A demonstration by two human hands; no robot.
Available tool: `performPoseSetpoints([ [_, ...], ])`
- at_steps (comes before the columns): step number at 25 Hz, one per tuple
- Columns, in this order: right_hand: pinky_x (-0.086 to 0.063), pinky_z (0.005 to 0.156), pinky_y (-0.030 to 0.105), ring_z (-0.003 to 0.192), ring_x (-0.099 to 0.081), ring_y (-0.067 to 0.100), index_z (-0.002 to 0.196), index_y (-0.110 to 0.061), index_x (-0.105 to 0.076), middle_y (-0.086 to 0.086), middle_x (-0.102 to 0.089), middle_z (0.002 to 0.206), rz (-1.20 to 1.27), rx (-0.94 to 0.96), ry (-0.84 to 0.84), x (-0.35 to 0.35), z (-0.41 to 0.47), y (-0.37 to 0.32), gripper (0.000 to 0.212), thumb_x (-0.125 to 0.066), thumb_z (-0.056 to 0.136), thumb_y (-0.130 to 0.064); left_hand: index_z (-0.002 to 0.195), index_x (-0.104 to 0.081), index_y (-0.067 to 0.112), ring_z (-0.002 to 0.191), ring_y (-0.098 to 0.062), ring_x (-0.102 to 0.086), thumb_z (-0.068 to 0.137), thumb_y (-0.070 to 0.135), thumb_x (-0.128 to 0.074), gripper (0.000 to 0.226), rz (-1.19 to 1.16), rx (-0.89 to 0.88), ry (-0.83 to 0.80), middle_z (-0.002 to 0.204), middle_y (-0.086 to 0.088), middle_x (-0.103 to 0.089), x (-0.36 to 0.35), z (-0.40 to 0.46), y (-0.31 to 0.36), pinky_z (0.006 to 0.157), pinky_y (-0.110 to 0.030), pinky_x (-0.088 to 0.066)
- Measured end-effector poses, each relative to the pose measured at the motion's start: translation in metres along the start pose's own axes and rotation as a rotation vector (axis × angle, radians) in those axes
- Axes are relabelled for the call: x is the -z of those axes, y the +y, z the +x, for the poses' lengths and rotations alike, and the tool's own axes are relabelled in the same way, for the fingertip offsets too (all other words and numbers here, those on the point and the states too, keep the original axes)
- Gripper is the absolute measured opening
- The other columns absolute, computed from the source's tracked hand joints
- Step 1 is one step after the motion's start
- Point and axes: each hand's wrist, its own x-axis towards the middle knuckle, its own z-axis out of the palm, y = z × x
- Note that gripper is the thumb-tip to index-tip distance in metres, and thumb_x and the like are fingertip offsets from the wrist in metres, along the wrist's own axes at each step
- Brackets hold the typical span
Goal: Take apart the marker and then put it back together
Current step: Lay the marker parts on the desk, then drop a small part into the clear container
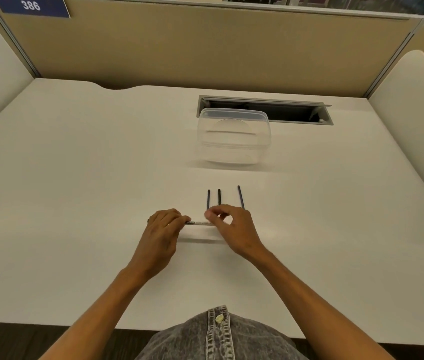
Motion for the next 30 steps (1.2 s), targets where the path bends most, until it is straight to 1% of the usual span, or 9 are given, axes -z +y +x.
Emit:
performPoseSetpoints([
  [2, -0.046, 0.067, 0.024, 0.073, -0.063, 0.005, 0.089, -0.027, -0.071, -0.015, -0.071, 0.085, -0.1, -0.071, 0.097, -0.003, 0.01, -0.001, 0.018, -0.057, 0.09, -0.038, 0.106, -0.067, 0.007, 0.095, -0.026, -0.061, 0.09, 0.001, -0.054, 0.021, -0.019, 0.034, 0.027, 0.098, -0.007, -0.066, 0.004, 0.001, -0.008, 0.083, -0.038, -0.046],
  [4, -0.043, 0.064, 0.025, 0.073, -0.065, 0.011, 0.091, -0.024, -0.072, -0.009, -0.072, 0.088, -0.345, -0.07, 0.149, -0.01, 0.021, -0.001, 0.017, -0.057, 0.09, -0.032, 0.105, -0.066, 0.007, 0.094, -0.025, -0.06, 0.092, 0.006, -0.049, 0.022, -0.026, 0.06, 0.039, 0.097, -0.005, -0.065, 0.008, 0.002, -0.015, 0.082, -0.036, -0.045],
  [8, -0.035, 0.058, 0.024, 0.07, -0.065, 0.017, 0.076, -0.017, -0.07, -0.003, -0.068, 0.074, -0.619, -0.074, 0.124, -0.024, 0.04, -0.006, 0.029, -0.058, 0.089, -0.04, 0.105, -0.066, 0.008, 0.093, -0.023, -0.059, 0.092, 0.009, -0.049, 0.022, -0.016, 0.079, 0.06, 0.098, -0.005, -0.065, 0.01, 0.001, -0.024, 0.082, -0.033, -0.044],
  [12, -0.029, 0.051, 0.025, 0.06, -0.06, 0.016, 0.066, -0.018, -0.06, -0.003, -0.062, 0.063, -0.7, -0.068, 0.115, -0.033, 0.043, -0.006, 0.028, -0.059, 0.088, -0.035, 0.106, -0.065, 0.009, 0.093, -0.02, -0.057, 0.092, 0.01, -0.049, 0.022, -0.03, 0.106, 0.079, 0.098, -0.003, -0.066, 0.007, -0.005, -0.025, 0.083, -0.033, -0.043],
  [15, -0.031, 0.05, 0.025, 0.061, -0.062, 0.017, 0.068, -0.014, -0.065, -0.001, -0.066, 0.065, -0.674, -0.074, 0.117, -0.033, 0.044, -0.004, 0.025, -0.057, 0.087, -0.029, 0.106, -0.065, 0.009, 0.093, -0.018, -0.055, 0.091, 0.009, -0.05, 0.021, -0.04, 0.117, 0.086, 0.097, -0.003, -0.066, 0.005, -0.006, -0.024, 0.083, -0.033, -0.043],
  [18, -0.042, 0.063, 0.029, 0.071, -0.066, 0.019, 0.081, -0.017, -0.072, -0.002, -0.072, 0.075, -0.621, -0.033, 0.123, -0.021, 0.047, -0.011, 0.024, -0.056, 0.087, -0.034, 0.106, -0.063, 0.01, 0.087, -0.02, -0.056, 0.092, 0.009, -0.048, 0.021, -0.048, 0.112, 0.083, 0.092, -0.002, -0.064, 0.007, -0.005, -0.023, 0.081, -0.033, -0.041],
  [21, -0.04, 0.074, 0.035, 0.075, -0.065, 0.024, 0.082, -0.019, -0.074, 0.001, -0.074, 0.078, -0.628, 0.119, 0.202, 0.01, 0.062, -0.026, 0.021, -0.061, 0.087, -0.035, 0.107, -0.062, 0.012, 0.08, -0.021, -0.056, 0.095, 0.013, -0.043, 0.022, -0.051, 0.112, 0.061, 0.089, 0.0, -0.061, 0.009, 0.0, -0.02, 0.079, -0.034, -0.04],
  [26, -0.042, 0.077, 0.036, 0.082, -0.063, 0.022, 0.091, -0.016, -0.073, 0.002, -0.074, 0.088, -0.702, 0.328, 0.27, 0.075, 0.121, -0.051, 0.017, -0.062, 0.089, -0.029, 0.105, -0.061, 0.015, 0.075, -0.018, -0.055, 0.097, 0.025, -0.039, 0.026, -0.049, 0.107, 0.045, 0.085, 0.005, -0.057, 0.013, 0.017, -0.016, 0.077, -0.034, -0.04],
  [30, -0.038, 0.082, 0.034, 0.084, -0.061, 0.022, 0.093, -0.014, -0.072, 0.004, -0.073, 0.089, -0.852, 0.423, 0.212, 0.101, 0.166, -0.059, 0.017, -0.06, 0.091, -0.025, 0.105, -0.062, 0.015, 0.074, -0.018, -0.055, 0.097, 0.026, -0.039, 0.027, -0.039, 0.094, 0.047, 0.084, 0.005, -0.056, 0.017, 0.03, -0.014, 0.075, -0.034, -0.04],
])
